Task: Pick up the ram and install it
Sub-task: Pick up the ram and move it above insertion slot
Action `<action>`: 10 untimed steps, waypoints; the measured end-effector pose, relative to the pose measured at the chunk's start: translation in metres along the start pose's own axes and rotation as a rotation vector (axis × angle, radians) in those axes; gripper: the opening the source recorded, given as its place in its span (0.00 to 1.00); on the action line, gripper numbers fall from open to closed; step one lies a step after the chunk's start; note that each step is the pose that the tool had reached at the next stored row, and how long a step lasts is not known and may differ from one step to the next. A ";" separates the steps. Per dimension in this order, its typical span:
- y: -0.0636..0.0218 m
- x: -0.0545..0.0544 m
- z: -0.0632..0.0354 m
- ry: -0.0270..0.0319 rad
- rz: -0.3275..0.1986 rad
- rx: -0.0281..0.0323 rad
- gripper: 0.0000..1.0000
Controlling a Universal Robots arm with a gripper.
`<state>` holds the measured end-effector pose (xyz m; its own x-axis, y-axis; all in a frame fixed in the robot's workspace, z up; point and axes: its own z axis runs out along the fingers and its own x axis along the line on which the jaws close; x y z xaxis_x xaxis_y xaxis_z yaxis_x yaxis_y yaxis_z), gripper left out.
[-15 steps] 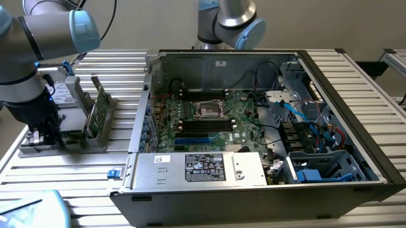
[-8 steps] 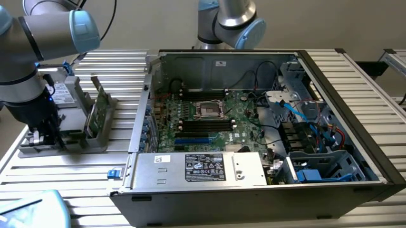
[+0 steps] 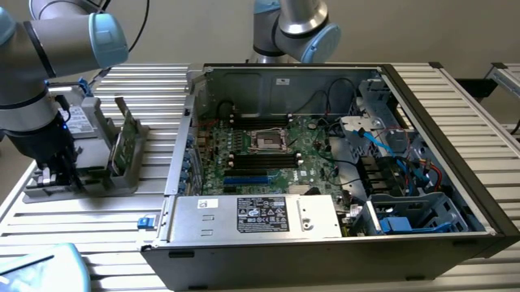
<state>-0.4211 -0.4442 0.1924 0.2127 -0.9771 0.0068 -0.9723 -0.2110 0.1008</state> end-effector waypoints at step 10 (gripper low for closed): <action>0.0000 0.000 0.0004 -0.0006 0.006 0.0000 0.15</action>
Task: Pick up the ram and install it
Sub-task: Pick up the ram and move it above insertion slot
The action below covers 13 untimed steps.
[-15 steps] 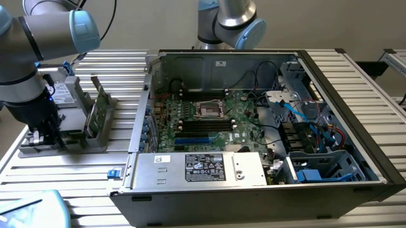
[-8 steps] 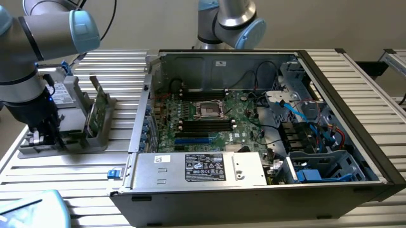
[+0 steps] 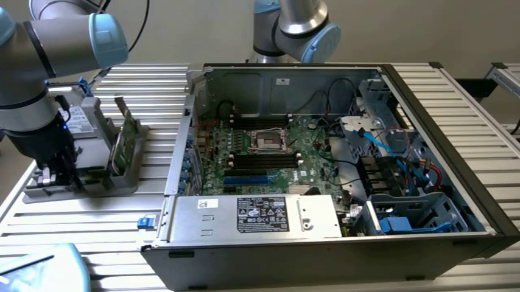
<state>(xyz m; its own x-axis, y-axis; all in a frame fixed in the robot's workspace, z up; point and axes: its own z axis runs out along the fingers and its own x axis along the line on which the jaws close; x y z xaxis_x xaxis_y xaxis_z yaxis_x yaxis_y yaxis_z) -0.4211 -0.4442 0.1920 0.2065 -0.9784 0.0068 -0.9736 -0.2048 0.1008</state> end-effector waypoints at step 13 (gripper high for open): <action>-0.0001 0.000 0.0012 -0.0005 0.005 -0.0001 0.14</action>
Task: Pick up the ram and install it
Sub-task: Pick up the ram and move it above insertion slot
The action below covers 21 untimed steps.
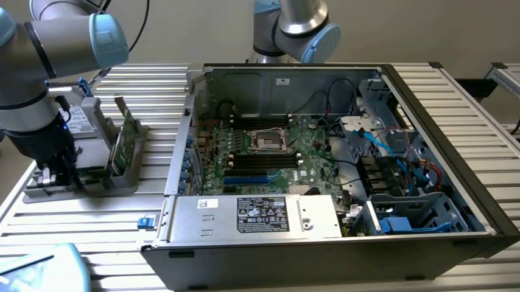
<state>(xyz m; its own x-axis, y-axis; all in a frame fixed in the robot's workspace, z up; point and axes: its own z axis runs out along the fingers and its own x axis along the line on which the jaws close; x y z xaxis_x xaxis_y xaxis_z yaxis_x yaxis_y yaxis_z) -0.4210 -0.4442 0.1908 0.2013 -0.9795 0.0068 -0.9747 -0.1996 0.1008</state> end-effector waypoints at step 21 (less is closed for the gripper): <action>0.0019 0.001 -0.0168 -0.0088 0.015 0.0014 0.14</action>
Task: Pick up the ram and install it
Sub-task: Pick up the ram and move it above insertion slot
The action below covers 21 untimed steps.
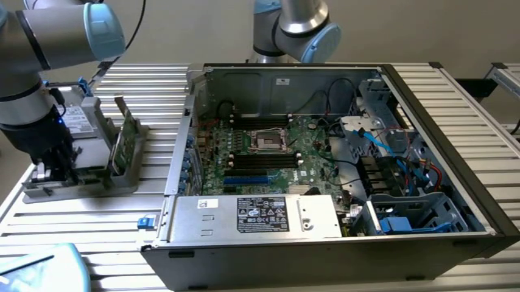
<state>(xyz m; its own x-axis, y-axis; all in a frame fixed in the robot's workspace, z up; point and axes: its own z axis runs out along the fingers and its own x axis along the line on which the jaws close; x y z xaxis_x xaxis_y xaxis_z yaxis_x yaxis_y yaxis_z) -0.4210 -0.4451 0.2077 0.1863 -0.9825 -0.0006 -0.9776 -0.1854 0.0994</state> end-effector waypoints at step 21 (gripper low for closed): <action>-0.0011 0.002 -0.0605 -0.0142 0.010 0.0019 0.14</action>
<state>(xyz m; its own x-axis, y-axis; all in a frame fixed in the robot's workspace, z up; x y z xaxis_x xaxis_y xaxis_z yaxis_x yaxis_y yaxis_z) -0.4136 -0.4460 0.2678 0.1750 -0.9845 -0.0137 -0.9796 -0.1755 0.0976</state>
